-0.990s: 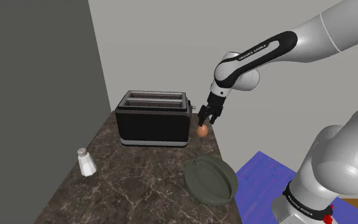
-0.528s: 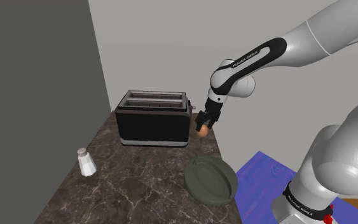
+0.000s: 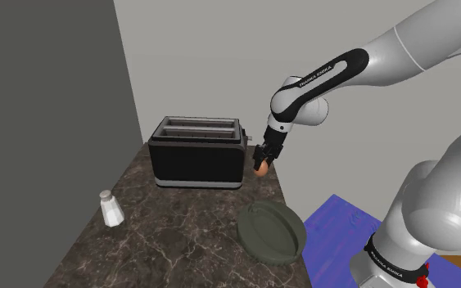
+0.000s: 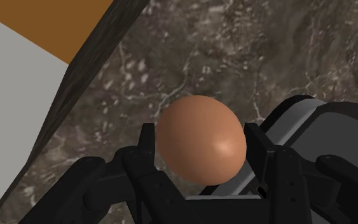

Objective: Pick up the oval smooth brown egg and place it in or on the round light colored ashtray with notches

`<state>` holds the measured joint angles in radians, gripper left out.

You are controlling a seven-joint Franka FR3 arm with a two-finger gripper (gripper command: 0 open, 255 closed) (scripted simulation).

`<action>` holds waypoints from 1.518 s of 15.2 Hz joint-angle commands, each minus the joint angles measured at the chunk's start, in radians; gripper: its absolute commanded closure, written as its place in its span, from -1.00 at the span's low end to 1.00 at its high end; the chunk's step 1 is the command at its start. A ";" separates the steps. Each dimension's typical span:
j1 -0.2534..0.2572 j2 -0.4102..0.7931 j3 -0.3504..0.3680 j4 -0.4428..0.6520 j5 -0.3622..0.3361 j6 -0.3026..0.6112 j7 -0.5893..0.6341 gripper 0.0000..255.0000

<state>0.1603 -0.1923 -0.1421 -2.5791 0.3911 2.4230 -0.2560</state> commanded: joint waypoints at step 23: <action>-0.030 -0.140 0.014 0.097 -0.093 -0.223 0.109 1.00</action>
<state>0.1311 -0.3295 -0.1296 -2.4908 0.3008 2.2116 -0.1521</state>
